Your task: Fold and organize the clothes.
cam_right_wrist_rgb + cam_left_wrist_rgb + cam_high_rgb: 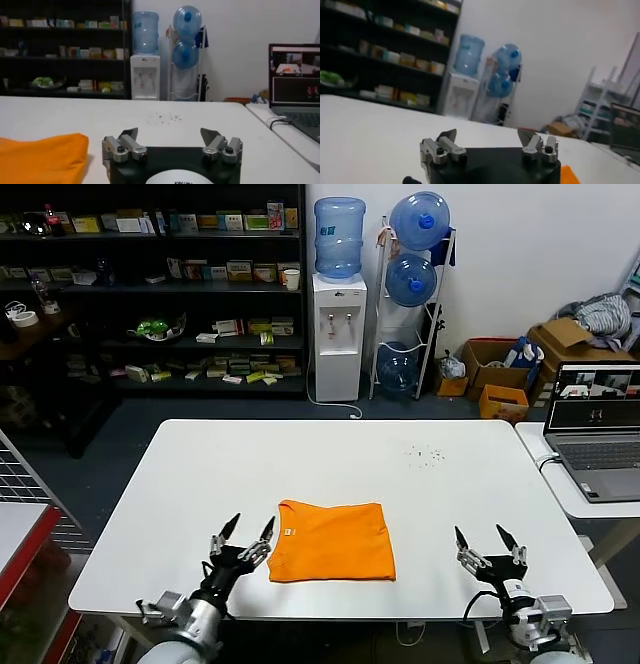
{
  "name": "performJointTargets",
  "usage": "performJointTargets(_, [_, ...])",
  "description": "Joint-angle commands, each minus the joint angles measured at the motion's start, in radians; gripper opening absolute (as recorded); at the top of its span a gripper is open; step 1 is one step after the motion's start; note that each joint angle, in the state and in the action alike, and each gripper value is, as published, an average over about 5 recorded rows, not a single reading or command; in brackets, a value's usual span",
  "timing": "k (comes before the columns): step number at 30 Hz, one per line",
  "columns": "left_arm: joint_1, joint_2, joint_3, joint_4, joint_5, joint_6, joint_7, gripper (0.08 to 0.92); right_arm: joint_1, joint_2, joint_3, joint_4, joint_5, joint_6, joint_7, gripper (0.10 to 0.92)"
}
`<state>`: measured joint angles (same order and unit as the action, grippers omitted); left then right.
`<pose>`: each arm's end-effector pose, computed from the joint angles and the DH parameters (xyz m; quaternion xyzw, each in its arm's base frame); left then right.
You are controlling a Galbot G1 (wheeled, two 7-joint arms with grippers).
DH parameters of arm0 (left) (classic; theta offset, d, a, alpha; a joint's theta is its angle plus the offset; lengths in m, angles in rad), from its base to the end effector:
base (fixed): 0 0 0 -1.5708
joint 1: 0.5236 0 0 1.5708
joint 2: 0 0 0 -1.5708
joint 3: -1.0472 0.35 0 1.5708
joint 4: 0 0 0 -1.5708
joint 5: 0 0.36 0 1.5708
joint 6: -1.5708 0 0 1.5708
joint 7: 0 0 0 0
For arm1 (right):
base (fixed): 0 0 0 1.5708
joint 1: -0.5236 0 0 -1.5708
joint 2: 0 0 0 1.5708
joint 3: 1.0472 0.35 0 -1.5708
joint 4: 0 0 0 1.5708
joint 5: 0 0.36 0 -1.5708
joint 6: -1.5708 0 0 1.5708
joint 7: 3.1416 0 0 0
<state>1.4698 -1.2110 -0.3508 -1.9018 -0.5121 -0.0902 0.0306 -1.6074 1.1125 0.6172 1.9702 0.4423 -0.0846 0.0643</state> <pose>0.2080 0.0272 -0.3553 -0.1342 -0.9820 0.1239 0.0487 0.1870 -0.1207 -0.3234 0.0158 -0.9924 0.0100 0.1218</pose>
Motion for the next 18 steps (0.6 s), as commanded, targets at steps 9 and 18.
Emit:
performJointTargets(9, [0.178, -0.079, -0.238, 0.037, 0.102, -0.274, 0.145, 0.823, -0.084, 0.11, 0.154, -0.063, -0.065, 0.289, -0.157, 0.823])
performJointTargets(18, [0.175, -0.094, -0.216, 0.037, 0.108, -0.27, 0.141, 0.823, -0.062, 0.102, 0.133, -0.079, -0.038, 0.281, -0.17, 0.823])
